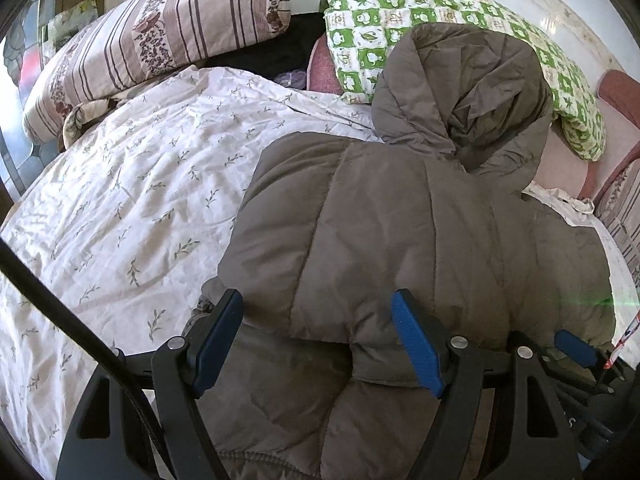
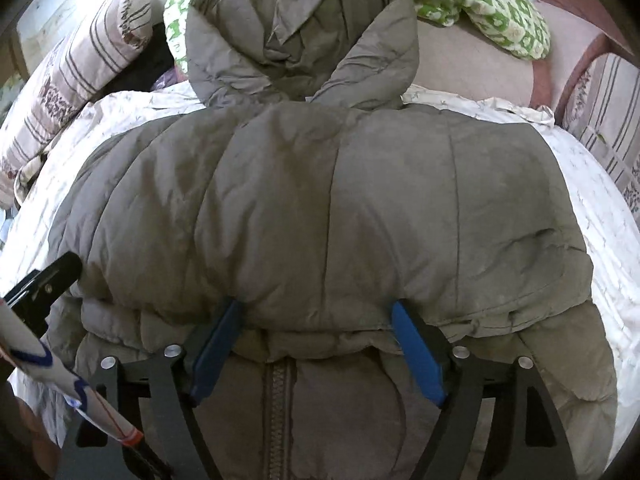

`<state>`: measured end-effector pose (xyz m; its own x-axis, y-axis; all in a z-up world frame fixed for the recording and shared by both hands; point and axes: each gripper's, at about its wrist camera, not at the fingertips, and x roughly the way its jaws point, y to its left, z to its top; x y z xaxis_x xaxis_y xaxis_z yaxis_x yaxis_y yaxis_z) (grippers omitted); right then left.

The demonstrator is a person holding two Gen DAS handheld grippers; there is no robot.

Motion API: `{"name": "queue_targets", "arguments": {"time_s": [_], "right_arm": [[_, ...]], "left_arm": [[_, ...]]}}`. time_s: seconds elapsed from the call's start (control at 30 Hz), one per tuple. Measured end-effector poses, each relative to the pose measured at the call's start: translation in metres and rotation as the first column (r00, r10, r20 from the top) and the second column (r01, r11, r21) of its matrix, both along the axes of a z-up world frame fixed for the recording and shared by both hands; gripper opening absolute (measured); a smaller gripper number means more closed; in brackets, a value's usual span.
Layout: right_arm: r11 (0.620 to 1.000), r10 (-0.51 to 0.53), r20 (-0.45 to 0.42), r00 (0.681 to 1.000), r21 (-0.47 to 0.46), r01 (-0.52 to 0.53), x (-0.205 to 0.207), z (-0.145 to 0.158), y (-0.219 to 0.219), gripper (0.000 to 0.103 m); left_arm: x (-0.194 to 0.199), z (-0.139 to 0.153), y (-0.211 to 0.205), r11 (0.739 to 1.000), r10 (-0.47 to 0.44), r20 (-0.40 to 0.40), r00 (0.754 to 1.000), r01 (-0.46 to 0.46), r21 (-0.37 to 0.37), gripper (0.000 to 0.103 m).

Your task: Fold large clothes

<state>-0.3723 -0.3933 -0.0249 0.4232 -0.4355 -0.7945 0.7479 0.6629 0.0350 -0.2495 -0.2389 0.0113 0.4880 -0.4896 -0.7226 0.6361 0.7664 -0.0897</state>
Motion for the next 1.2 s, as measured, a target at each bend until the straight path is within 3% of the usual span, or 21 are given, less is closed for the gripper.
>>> {"name": "queue_targets", "arguments": {"time_s": [0.27, 0.47, 0.8, 1.2], "right_arm": [[0.999, 0.000, 0.013, 1.000, -0.054, 0.001, -0.031, 0.014, 0.034, 0.082], [0.995, -0.026, -0.016, 1.000, -0.097, 0.024, -0.046, 0.006, 0.052, 0.082], [0.981, -0.061, -0.088, 0.994, -0.191, 0.043, -0.041, -0.018, 0.064, 0.082], [0.963, -0.083, -0.118, 0.990, -0.264, 0.049, -0.037, -0.021, 0.074, 0.085]], "left_arm": [[-0.013, 0.005, -0.003, 1.000, -0.028, 0.046, 0.999, 0.029, -0.003, 0.076], [-0.025, 0.006, -0.007, 0.998, -0.065, 0.075, 0.995, 0.065, 0.010, 0.076], [-0.029, 0.004, -0.009, 0.997, -0.081, 0.094, 0.992, 0.079, 0.023, 0.076], [-0.031, 0.002, -0.009, 0.996, -0.089, 0.097, 0.991, 0.086, 0.032, 0.076]]}}
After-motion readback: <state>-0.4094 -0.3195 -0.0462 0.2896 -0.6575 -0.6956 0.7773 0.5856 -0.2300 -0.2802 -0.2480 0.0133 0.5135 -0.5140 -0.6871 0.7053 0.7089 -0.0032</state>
